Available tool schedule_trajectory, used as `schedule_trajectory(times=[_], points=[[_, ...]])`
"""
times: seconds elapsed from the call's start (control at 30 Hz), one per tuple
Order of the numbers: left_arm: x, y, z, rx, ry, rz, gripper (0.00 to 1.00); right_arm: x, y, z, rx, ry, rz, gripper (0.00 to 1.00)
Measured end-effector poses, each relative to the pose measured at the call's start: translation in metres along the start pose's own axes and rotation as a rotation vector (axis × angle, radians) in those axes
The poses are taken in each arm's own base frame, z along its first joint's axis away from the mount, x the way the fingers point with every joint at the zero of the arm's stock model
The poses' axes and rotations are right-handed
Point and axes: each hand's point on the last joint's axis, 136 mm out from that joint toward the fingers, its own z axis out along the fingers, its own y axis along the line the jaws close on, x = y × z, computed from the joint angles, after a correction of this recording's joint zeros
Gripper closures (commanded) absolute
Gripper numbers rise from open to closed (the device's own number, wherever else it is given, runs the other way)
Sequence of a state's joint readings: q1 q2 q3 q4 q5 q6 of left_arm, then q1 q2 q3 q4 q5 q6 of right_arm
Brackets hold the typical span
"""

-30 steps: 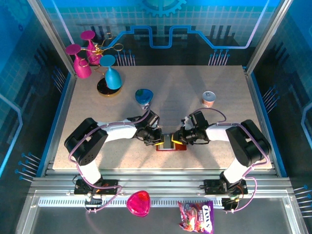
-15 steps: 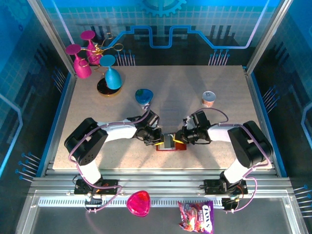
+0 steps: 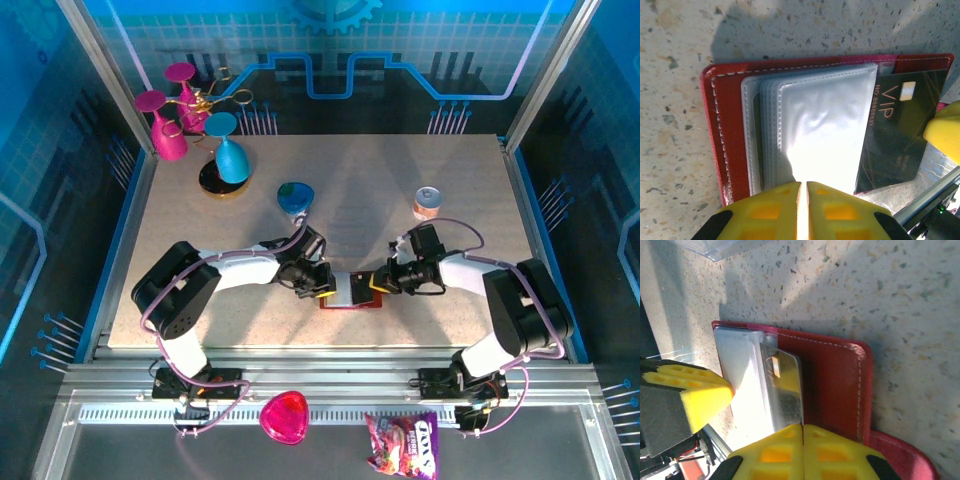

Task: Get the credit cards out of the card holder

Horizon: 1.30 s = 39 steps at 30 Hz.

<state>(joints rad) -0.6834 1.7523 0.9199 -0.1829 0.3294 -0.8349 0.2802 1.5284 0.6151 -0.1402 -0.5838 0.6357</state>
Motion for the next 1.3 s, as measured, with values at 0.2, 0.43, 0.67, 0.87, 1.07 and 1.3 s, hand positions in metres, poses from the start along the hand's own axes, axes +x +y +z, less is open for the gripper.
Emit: schedule_trajectory(times=[0.2,0.43,0.67,0.87,1.07,1.3], points=[[0.0,0.0,0.0,0.001,-0.001,0.001,0.88,0.0,0.002,-0.007,0.02,-0.007,-0.02,0.95],[0.0,0.0,0.0,0.005,-0.003,0.002,0.87,0.0,0.002,-0.007,0.024,-0.011,-0.013,0.95],[0.0,0.0,0.0,0.007,-0.004,0.002,0.87,0.003,0.007,-0.004,0.018,-0.004,0.0,0.89],[0.0,-0.001,0.0,0.009,-0.005,0.003,0.87,0.005,0.011,-0.001,0.013,0.002,0.006,0.89],[0.0,-0.001,0.0,0.011,-0.003,0.003,0.87,0.007,0.012,0.0,0.012,0.007,0.007,0.9],[0.0,-0.001,0.0,0.011,-0.003,0.003,0.86,0.006,0.014,-0.002,0.011,-0.001,0.004,0.93]])
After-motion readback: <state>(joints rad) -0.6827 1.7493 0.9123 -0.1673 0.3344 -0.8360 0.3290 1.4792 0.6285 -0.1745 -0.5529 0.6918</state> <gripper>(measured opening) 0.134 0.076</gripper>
